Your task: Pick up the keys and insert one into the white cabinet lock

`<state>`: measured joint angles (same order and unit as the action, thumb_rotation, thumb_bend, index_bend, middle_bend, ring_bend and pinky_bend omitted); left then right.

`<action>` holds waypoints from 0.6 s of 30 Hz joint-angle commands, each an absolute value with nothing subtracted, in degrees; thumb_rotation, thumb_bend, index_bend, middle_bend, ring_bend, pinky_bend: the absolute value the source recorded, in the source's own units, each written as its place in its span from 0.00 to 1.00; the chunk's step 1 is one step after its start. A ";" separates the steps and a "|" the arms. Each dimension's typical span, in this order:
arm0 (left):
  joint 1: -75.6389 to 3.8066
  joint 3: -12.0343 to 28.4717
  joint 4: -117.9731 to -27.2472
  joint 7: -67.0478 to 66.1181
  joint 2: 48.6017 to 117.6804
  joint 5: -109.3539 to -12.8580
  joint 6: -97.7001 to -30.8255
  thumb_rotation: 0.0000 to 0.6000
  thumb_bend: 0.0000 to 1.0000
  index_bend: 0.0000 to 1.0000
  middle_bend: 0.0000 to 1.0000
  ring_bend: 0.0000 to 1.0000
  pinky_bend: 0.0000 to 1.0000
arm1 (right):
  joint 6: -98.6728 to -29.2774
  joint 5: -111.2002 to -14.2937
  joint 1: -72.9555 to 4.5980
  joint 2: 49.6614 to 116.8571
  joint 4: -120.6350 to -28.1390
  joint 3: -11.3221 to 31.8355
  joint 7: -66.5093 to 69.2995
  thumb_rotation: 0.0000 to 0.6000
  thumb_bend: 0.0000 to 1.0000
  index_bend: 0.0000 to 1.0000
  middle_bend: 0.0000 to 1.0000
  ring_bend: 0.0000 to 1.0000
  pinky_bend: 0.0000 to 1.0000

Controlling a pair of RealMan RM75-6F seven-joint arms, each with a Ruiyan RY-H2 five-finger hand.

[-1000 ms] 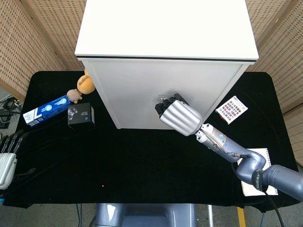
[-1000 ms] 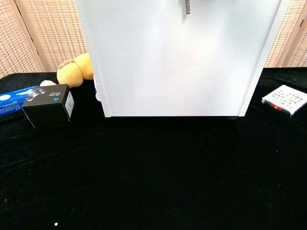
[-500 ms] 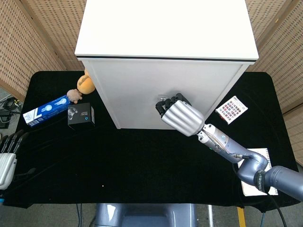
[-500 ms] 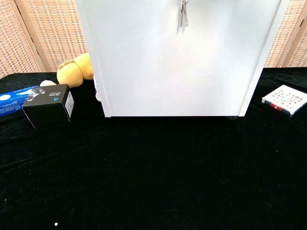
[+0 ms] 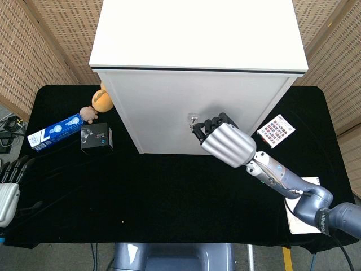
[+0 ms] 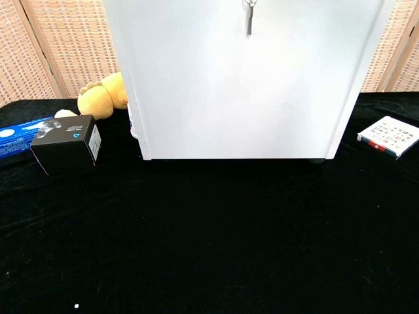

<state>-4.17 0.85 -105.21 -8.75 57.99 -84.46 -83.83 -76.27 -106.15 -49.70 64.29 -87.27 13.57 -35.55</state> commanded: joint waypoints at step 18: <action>-2.80 -0.51 -104.82 -8.63 58.54 -90.34 -87.53 1.00 0.00 0.00 0.00 0.00 0.00 | -101.15 -96.06 -17.63 58.37 -83.37 0.32 -10.02 1.00 0.00 0.13 0.14 0.15 0.34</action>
<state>-2.98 -0.37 -105.20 -8.63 58.17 -89.79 -87.06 -101.25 -102.09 -23.33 57.77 -82.17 3.53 -14.77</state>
